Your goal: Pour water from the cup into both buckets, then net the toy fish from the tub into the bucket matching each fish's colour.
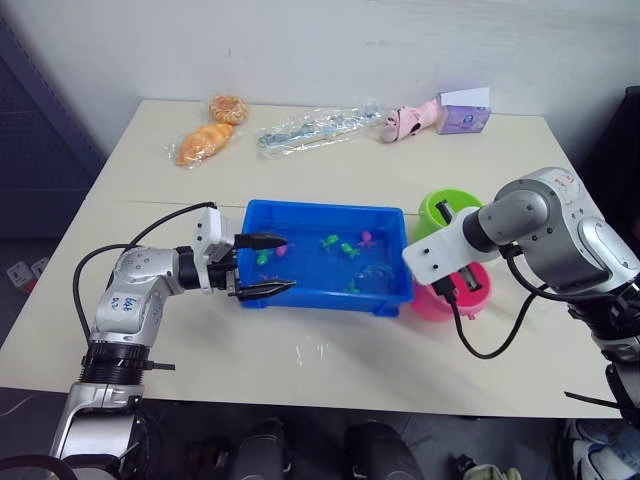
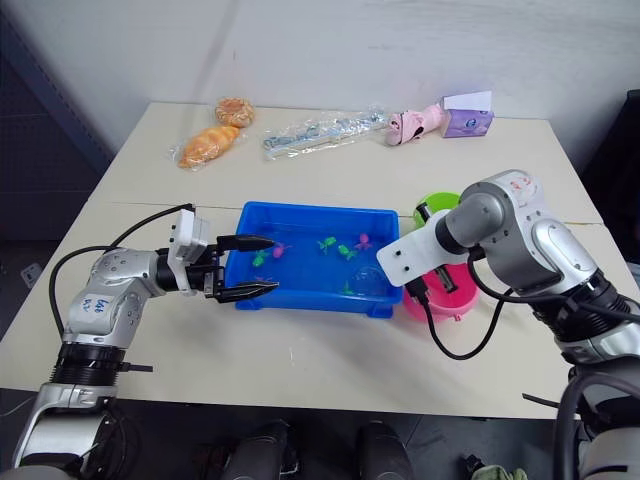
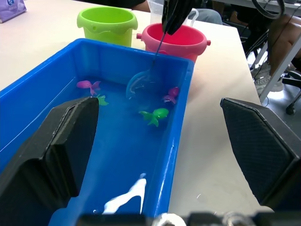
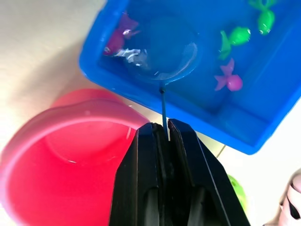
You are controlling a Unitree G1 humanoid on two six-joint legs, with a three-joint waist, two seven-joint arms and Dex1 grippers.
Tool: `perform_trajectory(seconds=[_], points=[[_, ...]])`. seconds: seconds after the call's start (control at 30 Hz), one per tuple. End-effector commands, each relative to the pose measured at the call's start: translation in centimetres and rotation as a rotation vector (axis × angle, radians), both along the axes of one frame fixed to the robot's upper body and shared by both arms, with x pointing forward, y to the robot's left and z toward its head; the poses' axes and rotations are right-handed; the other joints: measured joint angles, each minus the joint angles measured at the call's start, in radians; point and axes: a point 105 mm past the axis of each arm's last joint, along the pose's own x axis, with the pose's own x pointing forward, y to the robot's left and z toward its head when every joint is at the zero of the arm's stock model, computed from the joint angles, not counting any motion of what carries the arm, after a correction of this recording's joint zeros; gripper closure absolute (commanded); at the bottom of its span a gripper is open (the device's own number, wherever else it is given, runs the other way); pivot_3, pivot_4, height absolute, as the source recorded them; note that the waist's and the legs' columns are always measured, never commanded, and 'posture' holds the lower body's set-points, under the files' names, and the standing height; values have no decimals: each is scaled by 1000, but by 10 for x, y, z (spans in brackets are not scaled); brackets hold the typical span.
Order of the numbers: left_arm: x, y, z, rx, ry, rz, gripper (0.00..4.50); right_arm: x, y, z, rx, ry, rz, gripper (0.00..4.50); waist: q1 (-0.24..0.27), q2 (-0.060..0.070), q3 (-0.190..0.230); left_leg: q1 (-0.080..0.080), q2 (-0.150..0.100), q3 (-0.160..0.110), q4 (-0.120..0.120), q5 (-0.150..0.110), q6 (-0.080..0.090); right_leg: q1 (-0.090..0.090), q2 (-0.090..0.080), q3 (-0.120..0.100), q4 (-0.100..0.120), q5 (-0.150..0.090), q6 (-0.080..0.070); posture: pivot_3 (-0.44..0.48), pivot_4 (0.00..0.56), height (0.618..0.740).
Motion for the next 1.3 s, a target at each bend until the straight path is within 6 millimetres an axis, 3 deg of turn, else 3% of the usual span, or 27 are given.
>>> perform_trajectory(seconds=[0.03, 0.7, 1.3], points=[[-3, -4, 11, -13, -50, -21, 39, -7, -1, 4, 3, 51, -22, 4500, 0, 0, 0, 0, 0, 0, 0, 0, 0, 0, 0, 0, 0, 0, 0, 0, 150, 740], [-2, 2, 11, -6, -51, -2, 39, -12, 5, 26, 343, 196, -235, 4500, -2, 0, 0, 0, 0, 0, 0, 0, 0, 0, 0, 0, 0, 0, 0, 0, 150, 740], [-2, 7, 6, 3, -45, 6, 39, 3, -15, 32, 539, 201, -414, 4500, -2, 0, 0, 0, 0, 0, -1, 0, 0, 0, 0, 0, 0, 0, 0, 0, 150, 740]])
